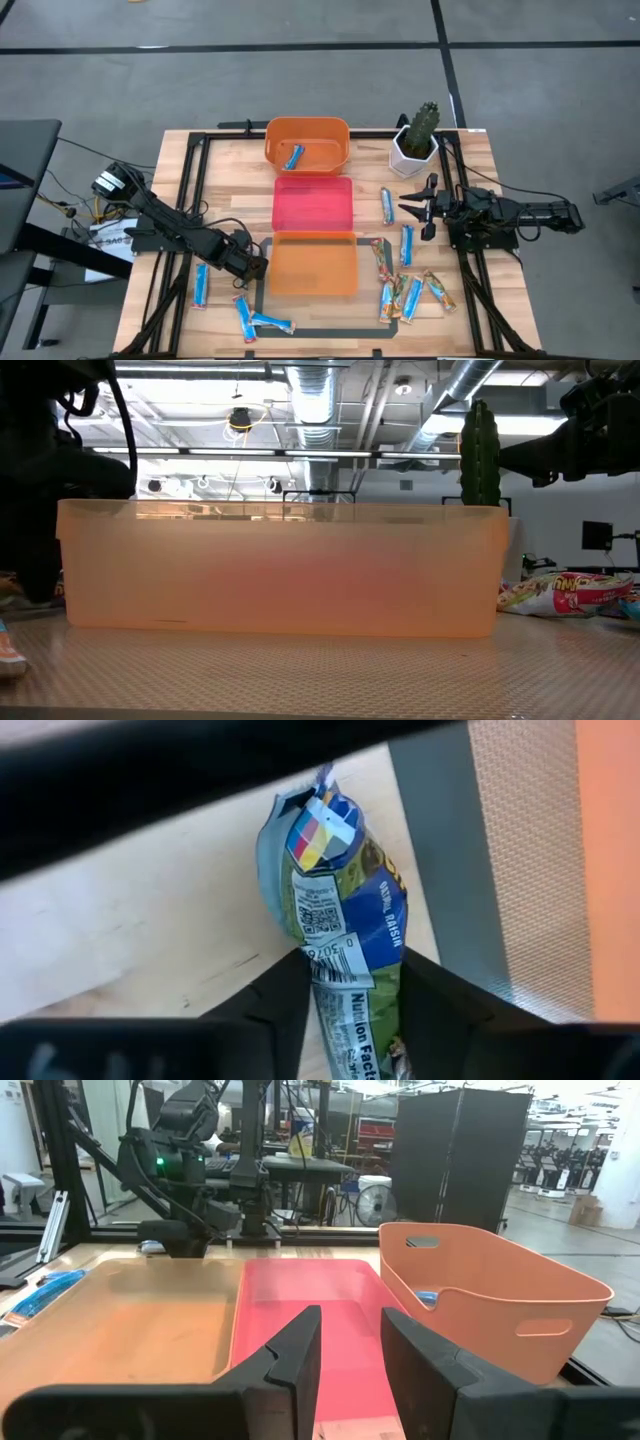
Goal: Pick and place Granola Bars by type
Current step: Put the blue granola bar into the top orange bin
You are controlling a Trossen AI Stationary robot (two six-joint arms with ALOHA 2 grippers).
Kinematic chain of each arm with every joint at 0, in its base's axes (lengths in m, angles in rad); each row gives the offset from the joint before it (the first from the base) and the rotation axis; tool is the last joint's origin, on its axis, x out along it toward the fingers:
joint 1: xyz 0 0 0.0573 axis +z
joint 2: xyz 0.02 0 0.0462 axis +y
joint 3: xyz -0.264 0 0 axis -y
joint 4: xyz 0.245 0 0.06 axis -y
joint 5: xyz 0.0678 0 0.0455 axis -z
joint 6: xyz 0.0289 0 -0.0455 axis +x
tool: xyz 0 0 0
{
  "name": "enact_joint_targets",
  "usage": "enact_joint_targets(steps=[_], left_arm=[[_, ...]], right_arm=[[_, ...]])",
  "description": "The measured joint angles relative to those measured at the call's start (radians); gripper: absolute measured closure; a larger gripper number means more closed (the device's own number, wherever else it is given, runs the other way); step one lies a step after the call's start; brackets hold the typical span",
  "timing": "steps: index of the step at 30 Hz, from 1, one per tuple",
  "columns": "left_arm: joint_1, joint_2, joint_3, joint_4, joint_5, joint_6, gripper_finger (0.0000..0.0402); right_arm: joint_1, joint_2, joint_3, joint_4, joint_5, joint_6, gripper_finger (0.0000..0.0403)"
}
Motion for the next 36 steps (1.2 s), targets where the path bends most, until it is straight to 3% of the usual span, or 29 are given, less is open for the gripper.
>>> enact_joint_targets(steps=[7, 12, 22, 36], left_arm=[[0.000, 0.001, -0.001, -0.005, -0.003, 0.030, 0.0337], [0.001, 0.002, -0.001, 0.000, -0.026, 0.037, 0.0357], [0.001, 0.002, -0.002, 0.044, -0.065, 0.037, 0.0360], [0.057, -0.064, -0.002, 0.041, -0.228, 0.061, 0.0361]], right_arm=[[0.000, 0.000, 0.000, 0.000, 0.000, 0.000, 0.0301], [0.000, 0.000, 0.000, 0.000, 0.000, 0.000, 0.0301], [0.000, 0.000, 0.000, 0.000, 0.000, 0.000, 0.0301], [0.000, 0.000, 0.000, 0.000, 0.000, 0.000, 0.0301]])
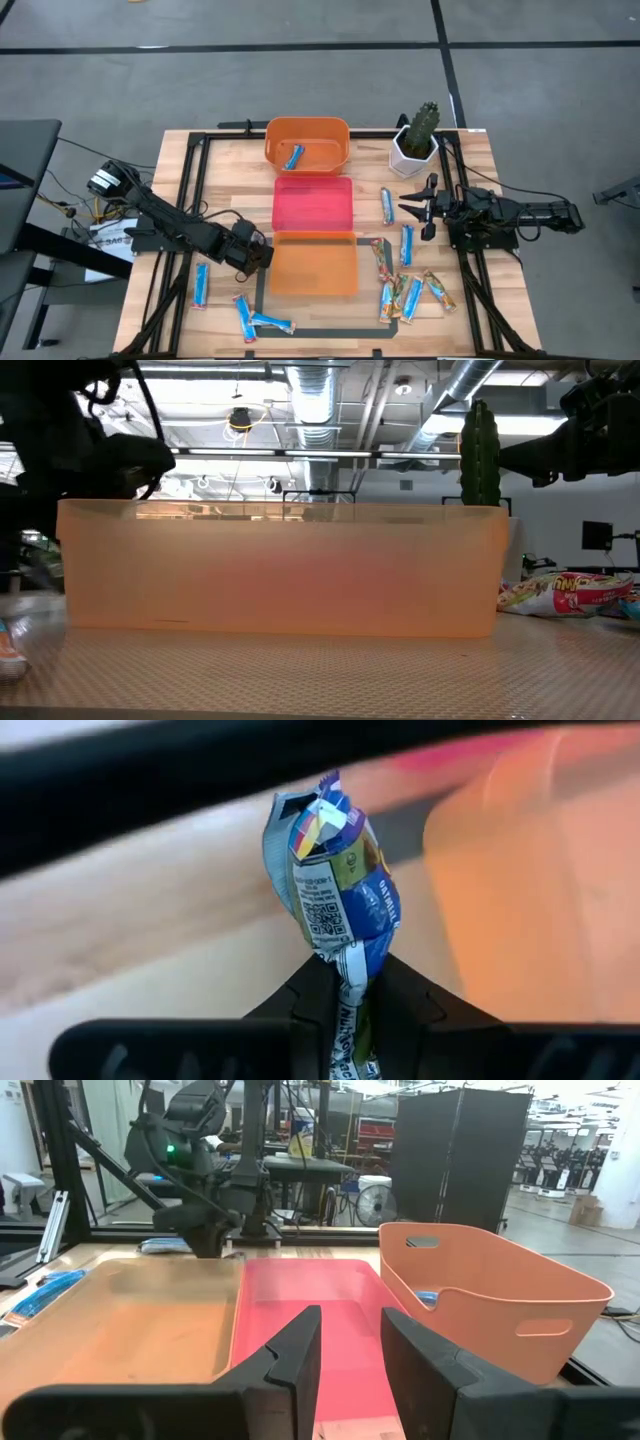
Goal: Pick and place Granola Bars by type
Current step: Put the blue granola bar into the top orange bin
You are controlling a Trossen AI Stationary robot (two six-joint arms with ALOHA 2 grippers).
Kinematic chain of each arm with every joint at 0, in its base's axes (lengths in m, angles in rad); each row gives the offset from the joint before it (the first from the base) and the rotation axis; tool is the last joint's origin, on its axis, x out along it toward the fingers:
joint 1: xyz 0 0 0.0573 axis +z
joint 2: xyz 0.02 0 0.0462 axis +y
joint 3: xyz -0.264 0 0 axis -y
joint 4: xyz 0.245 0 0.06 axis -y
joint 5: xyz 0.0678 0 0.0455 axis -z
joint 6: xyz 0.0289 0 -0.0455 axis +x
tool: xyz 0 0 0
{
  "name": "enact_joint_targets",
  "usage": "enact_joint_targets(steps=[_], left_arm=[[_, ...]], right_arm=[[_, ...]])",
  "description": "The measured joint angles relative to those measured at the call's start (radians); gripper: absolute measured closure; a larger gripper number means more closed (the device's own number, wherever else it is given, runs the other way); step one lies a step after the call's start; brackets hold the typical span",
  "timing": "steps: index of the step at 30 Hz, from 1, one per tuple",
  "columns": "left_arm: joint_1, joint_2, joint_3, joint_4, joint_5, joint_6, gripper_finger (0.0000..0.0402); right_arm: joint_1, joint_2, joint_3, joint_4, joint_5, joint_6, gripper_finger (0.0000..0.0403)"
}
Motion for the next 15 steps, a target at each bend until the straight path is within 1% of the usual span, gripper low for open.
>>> enact_joint_targets(steps=[6, 15], left_arm=[[0.054, -0.086, 0.000, -0.049, -0.079, 0.074, 0.0361], [0.146, -0.290, 0.001, -0.140, -0.226, 0.224, 0.0361]], right_arm=[[0.000, 0.000, 0.000, 0.000, 0.000, 0.000, 0.0301], [0.000, 0.000, 0.000, 0.000, 0.000, 0.000, 0.0301]])
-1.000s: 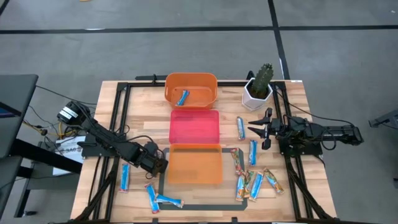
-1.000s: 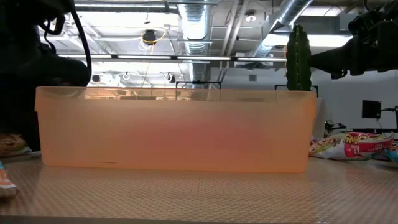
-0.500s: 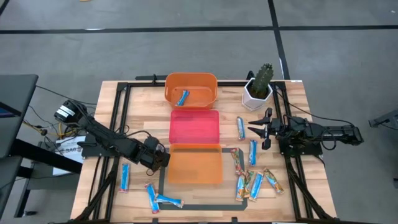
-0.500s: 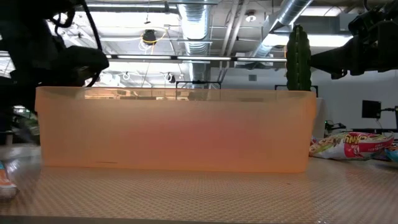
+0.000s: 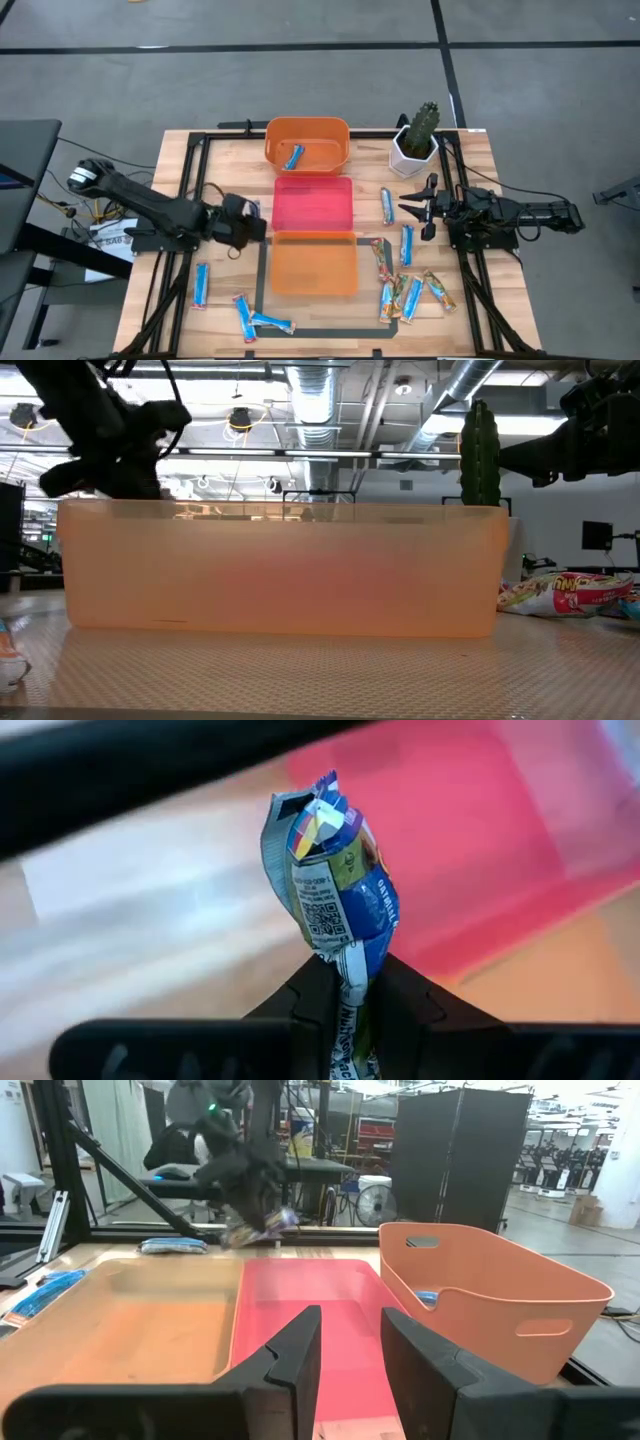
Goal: Pick and place Granola Bars by type
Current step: Put the blue granola bar into the top orange bin
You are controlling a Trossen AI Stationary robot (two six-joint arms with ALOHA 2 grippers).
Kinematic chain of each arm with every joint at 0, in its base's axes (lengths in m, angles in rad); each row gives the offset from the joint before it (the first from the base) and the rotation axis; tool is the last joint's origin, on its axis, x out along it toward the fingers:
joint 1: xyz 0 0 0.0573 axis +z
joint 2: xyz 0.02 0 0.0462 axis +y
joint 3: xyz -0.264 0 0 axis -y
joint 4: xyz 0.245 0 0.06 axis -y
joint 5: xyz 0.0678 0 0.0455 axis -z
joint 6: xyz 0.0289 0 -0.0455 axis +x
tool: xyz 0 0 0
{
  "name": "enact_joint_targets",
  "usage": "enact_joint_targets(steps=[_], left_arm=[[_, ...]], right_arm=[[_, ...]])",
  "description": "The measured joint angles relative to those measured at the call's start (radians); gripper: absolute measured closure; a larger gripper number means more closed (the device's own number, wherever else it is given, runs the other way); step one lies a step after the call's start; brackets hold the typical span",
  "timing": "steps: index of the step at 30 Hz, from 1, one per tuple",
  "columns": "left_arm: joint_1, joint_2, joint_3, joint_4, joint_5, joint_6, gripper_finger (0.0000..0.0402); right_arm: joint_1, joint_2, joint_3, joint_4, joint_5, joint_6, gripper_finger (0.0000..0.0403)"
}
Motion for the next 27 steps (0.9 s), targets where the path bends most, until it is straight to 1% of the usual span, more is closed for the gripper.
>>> enact_joint_targets(steps=[10, 17, 20, 27], left_arm=[[0.094, -0.226, 0.000, 0.007, -0.125, 0.228, 0.0361], [0.131, -0.366, 0.000, 0.105, -0.177, 0.455, 0.0361], [0.132, -0.397, 0.002, 0.132, -0.191, 0.516, 0.0361], [0.131, -0.416, 0.002, 0.132, -0.182, 0.582, 0.0361]], right_arm=[[0.000, 0.000, 0.000, 0.000, 0.000, 0.000, 0.0301], [0.000, 0.000, 0.000, 0.000, 0.000, 0.000, 0.0301], [0.000, 0.000, 0.000, 0.000, 0.000, 0.000, 0.0301], [0.000, 0.000, 0.000, 0.000, 0.001, 0.000, 0.0301]])
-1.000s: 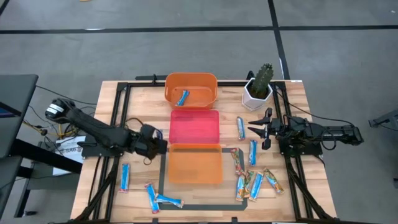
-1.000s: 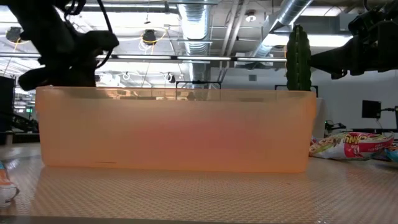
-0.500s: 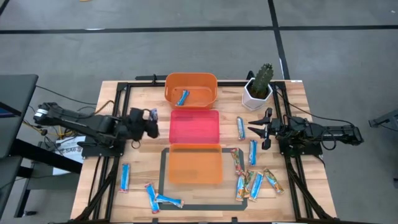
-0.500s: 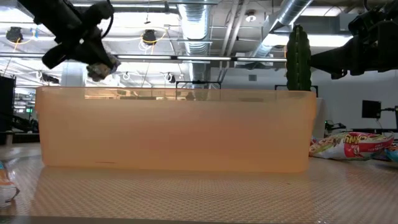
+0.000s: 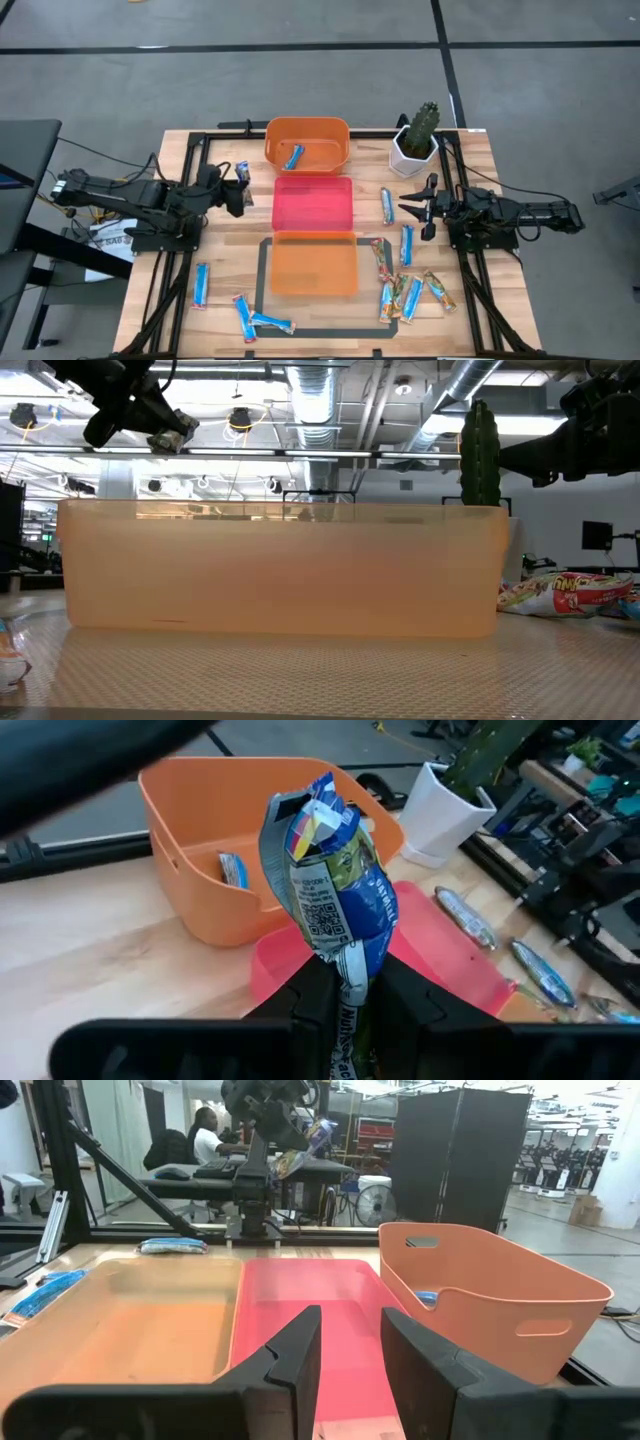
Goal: Pick and place Granola Bars by type
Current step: Put the blue granola bar into the top orange bin
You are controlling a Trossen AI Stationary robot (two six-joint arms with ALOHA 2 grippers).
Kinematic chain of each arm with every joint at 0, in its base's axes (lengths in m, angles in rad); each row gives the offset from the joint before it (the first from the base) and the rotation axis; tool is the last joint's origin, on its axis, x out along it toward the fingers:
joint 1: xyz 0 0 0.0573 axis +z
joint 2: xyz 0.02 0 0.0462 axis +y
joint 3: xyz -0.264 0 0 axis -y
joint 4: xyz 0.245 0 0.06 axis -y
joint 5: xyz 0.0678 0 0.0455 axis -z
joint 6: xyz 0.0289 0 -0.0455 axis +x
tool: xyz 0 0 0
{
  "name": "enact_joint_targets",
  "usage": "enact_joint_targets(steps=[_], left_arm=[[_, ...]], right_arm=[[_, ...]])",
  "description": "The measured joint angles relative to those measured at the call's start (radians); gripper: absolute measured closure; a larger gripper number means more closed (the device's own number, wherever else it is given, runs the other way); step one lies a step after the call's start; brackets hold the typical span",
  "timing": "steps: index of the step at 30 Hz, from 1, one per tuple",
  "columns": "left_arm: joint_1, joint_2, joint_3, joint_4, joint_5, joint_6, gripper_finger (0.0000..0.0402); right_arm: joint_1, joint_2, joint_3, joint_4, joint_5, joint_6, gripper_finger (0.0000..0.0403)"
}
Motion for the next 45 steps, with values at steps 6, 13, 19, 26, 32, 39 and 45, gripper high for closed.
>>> enact_joint_targets(steps=[6, 13, 19, 26, 32, 39, 45], left_arm=[[0.011, -0.001, 0.000, 0.026, 0.006, 0.059, 0.0361], [0.108, 0.084, 0.005, 0.147, 0.086, 0.133, 0.0361], [0.237, 0.240, 0.103, 0.189, 0.122, 0.238, 0.0361], [0.384, 0.467, 0.280, 0.221, 0.166, 0.337, 0.0361], [0.477, 0.677, 0.470, 0.221, 0.210, 0.408, 0.0361], [0.542, 0.888, 0.669, 0.200, 0.286, 0.427, 0.0361], [0.591, 1.033, 0.804, 0.087, 0.361, 0.427, 0.0361]], right_arm=[[0.000, 0.000, 0.000, 0.000, 0.000, 0.000, 0.0301], [0.000, 0.000, 0.000, 0.000, 0.000, 0.000, 0.0301], [0.000, 0.000, 0.000, 0.000, 0.000, 0.000, 0.0301], [0.000, 0.000, 0.000, 0.000, 0.000, 0.000, 0.0301], [0.000, 0.000, 0.000, 0.000, 0.000, 0.000, 0.0301], [0.000, 0.000, 0.000, 0.000, 0.000, 0.000, 0.0301], [0.000, 0.000, 0.000, 0.000, 0.000, 0.000, 0.0301]])
